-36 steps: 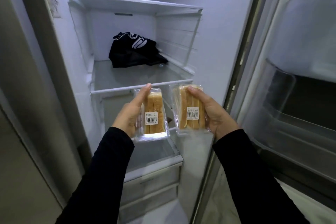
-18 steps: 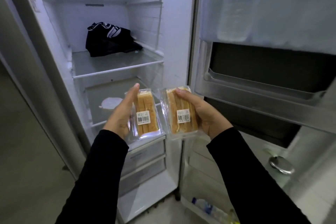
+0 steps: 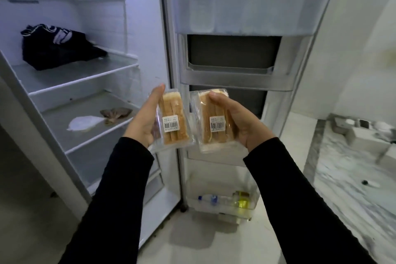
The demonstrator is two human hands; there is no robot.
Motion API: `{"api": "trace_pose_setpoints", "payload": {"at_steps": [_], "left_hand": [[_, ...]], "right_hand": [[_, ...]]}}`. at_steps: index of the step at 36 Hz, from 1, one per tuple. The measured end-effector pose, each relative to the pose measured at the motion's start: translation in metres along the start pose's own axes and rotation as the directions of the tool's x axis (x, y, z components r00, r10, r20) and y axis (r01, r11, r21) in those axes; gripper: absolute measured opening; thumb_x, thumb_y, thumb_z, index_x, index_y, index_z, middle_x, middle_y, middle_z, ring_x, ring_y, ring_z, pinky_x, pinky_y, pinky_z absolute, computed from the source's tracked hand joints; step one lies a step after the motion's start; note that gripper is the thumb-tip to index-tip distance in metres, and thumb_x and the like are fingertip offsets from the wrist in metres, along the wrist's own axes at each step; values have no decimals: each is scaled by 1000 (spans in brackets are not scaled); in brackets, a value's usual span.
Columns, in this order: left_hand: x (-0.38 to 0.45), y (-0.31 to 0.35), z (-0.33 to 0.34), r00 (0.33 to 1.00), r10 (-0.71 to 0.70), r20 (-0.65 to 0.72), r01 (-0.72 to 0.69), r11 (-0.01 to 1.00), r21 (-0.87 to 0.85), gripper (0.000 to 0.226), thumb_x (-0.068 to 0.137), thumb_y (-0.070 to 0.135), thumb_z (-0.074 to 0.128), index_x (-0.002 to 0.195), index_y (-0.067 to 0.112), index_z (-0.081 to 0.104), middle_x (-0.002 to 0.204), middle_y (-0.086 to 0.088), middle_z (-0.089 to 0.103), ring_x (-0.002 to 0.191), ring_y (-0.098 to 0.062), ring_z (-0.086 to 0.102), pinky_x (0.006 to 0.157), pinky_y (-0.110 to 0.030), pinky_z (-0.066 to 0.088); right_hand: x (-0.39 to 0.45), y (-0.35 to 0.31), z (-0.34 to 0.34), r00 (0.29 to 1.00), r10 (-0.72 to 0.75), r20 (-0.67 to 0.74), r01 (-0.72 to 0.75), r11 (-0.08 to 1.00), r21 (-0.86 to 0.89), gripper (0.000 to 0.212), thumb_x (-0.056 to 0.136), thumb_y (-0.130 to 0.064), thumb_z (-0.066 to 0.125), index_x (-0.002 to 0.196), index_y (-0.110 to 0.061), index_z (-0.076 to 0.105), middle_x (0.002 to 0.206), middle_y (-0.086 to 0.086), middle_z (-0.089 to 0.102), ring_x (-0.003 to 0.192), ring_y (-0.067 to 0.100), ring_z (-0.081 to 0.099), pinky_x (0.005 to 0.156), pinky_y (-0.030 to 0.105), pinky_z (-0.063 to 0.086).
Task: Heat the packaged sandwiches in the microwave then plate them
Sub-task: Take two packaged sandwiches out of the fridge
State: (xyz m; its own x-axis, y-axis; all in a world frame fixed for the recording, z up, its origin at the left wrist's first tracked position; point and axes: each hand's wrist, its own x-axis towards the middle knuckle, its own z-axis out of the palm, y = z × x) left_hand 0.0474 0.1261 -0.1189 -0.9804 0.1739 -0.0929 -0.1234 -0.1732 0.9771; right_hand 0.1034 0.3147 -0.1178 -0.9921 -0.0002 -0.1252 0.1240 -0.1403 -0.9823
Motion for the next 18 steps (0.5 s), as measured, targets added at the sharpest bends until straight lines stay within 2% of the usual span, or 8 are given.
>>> {"api": "trace_pose_setpoints", "payload": {"at_steps": [2,5,8,10,12,14,18], "left_hand": [[-7,-6,13,997,-29,76,28,1000,12,41,77,66,61,83,26,69,78,-2,73,67,-20,70,72,-36,57],[-18,-17,38,979,-68,191,59,997,54,44,81,66,55,79,24,69,71,0,73,60,-17,71,66,-32,56],[-29,-25,69,958,-81,275,58,994,90,45,81,67,53,93,26,66,69,1,74,59,-15,71,63,-30,57],[-37,-26,91,941,-82,329,51,994,100,43,85,64,51,83,24,66,59,4,70,54,-13,68,61,-27,56],[-40,-28,110,922,-92,376,59,993,98,42,86,62,50,74,24,64,56,4,68,48,-11,66,63,-28,54],[-43,-29,129,907,-108,406,81,993,84,42,86,63,51,76,24,64,56,5,69,48,-10,66,68,-30,55],[-42,-38,175,867,-122,484,86,992,96,46,83,65,53,66,24,65,59,3,69,56,-14,67,84,-39,55]], "right_hand": [[-22,5,-10,998,-4,-64,4,1000,-10,34,83,-50,64,91,-18,69,81,2,73,74,20,70,84,43,58],[-50,11,-30,987,17,-162,-15,1000,13,39,80,-53,66,94,-18,70,85,4,73,76,21,70,86,44,57],[-79,9,-52,971,-3,-237,16,998,55,30,84,-49,65,84,-19,69,75,1,72,65,16,69,77,36,58],[-94,8,-66,958,-20,-286,40,997,62,28,85,-47,64,82,-20,68,72,-1,72,62,14,69,67,29,60],[-106,6,-79,940,-38,-339,63,996,63,29,84,-47,65,89,-19,68,73,-1,72,61,14,70,60,26,58],[-116,4,-91,920,-42,-391,77,994,72,35,82,-48,68,101,-19,67,76,0,73,64,15,70,59,27,57],[-133,1,-130,889,-62,-453,121,987,103,33,83,-47,66,100,-20,68,76,-1,73,66,16,69,64,29,57]]}}
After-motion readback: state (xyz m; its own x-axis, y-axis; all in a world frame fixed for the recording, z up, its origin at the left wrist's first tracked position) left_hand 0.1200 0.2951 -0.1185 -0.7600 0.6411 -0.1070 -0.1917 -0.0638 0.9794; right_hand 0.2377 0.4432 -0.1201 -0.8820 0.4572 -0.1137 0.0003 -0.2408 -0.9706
